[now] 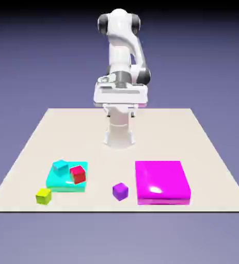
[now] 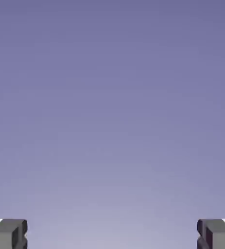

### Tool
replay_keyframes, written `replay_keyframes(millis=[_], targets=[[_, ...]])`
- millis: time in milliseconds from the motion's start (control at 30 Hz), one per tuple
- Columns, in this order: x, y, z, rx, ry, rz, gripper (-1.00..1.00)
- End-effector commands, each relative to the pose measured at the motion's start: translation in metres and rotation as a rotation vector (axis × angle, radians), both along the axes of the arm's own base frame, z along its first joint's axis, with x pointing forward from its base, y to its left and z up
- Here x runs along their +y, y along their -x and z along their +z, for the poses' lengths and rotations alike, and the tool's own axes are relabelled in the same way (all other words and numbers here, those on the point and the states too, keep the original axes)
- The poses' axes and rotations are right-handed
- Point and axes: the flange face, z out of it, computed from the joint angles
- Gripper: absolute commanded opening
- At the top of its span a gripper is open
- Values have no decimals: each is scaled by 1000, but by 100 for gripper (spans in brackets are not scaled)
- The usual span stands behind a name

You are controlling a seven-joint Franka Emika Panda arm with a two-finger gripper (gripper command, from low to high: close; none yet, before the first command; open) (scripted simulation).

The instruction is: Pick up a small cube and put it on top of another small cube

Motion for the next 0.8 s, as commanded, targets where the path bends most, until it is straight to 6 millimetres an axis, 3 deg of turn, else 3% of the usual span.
replay_keyframes(millis=[0,200,400,600,767], targets=[[-3,1,6,-19,2,16,0],[-22,6,33,-124,7,109,0],[-44,9,48,-216,2,192,0],[-68,6,47,-290,-10,268,0],[-85,0,35,-338,-26,327,0]])
